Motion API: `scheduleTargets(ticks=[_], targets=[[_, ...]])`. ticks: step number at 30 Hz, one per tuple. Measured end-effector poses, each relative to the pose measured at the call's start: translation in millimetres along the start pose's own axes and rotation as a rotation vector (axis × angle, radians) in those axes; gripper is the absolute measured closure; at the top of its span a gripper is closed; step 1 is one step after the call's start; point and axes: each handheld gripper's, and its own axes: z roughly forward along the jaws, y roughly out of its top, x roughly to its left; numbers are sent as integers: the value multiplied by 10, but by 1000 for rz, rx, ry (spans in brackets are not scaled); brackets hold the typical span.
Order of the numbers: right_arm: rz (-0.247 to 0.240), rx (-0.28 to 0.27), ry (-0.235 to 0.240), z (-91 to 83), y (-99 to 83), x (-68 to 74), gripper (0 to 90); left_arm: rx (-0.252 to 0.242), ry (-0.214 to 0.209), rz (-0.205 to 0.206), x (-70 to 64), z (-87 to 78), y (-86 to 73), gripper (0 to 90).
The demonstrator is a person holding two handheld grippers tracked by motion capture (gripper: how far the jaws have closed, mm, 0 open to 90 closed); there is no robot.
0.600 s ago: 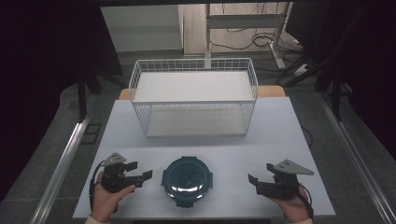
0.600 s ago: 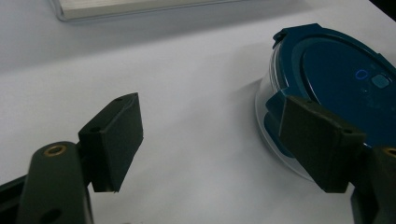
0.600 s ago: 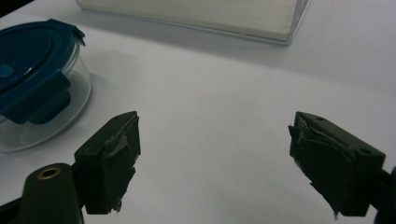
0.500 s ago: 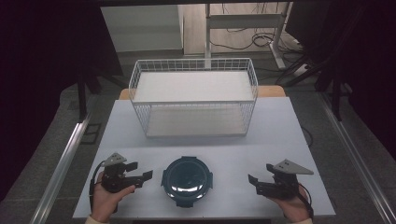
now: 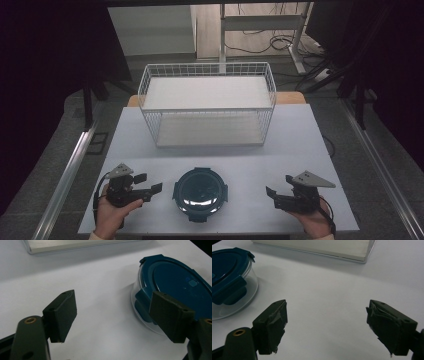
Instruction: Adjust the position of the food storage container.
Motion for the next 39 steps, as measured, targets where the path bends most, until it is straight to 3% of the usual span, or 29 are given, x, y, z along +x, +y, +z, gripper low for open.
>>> scheduleTargets(ticks=[11,19,26,27,32,35,39], targets=[[8,-1,-9,1,-3,-7,166,15,-26,53,-89,-110,42,274],[15,9,-16,14,-13,-19,166,45,-8,69,-127,-169,58,367],[7,16,-19,26,-13,3,166,83,-31,108,-209,-215,44,581],[6,19,-19,30,-16,3,166,106,-33,122,-237,-208,35,672],[5,21,-23,31,-18,0,166,168,-56,149,-308,-173,-8,830],[3,25,-27,37,-22,-1,166,206,-71,165,-359,-132,-48,895],[3,28,-26,40,-24,0,166,250,-68,181,-405,-84,-100,900]])
